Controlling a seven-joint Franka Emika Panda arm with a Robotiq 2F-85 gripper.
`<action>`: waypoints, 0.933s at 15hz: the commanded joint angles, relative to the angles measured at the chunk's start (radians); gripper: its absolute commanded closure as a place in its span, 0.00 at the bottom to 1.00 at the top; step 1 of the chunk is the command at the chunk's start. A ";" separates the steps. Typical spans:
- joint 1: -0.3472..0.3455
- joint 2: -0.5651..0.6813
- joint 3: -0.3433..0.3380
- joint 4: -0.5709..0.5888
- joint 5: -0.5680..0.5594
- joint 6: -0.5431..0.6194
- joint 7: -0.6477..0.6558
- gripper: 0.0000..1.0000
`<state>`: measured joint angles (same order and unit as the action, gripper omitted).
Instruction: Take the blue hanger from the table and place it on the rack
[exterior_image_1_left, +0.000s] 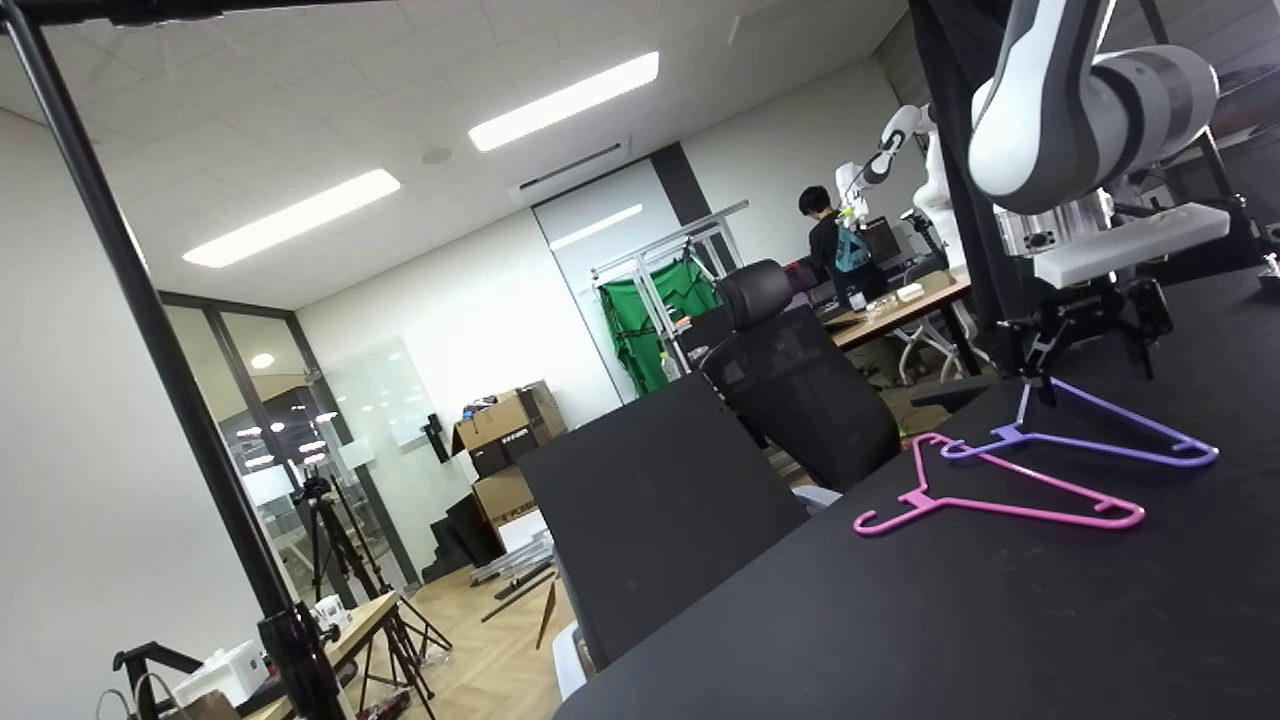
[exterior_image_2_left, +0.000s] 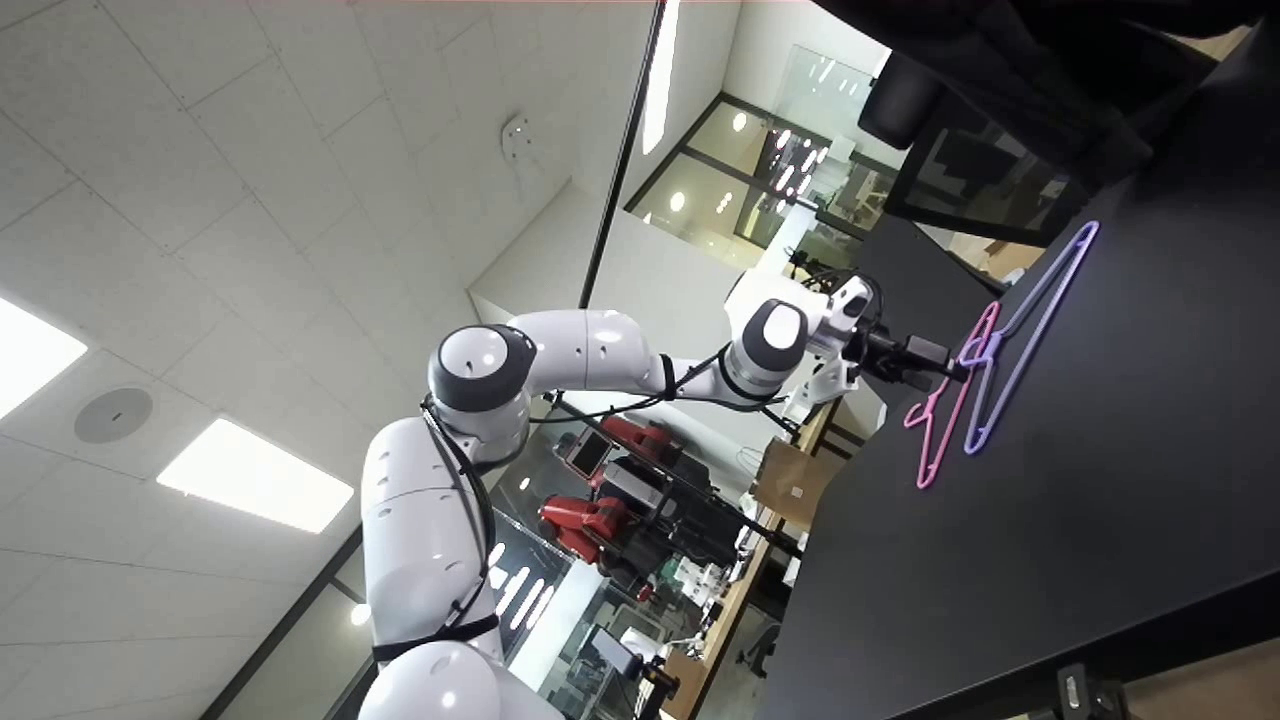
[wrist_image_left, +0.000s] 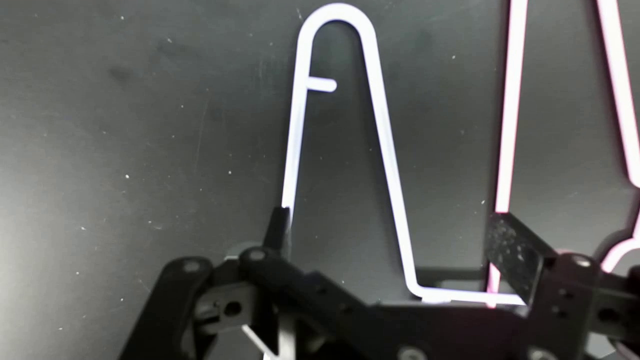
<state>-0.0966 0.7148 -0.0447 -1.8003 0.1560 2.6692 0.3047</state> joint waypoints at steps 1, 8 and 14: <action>0.013 0.001 -0.014 0.005 0.017 -0.005 -0.011 0.00; 0.005 0.017 0.006 0.004 -0.003 0.020 -0.109 0.00; -0.013 0.077 0.043 0.023 0.002 0.093 -0.219 0.00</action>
<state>-0.0947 0.7641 -0.0219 -1.7971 0.1560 2.7389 0.1273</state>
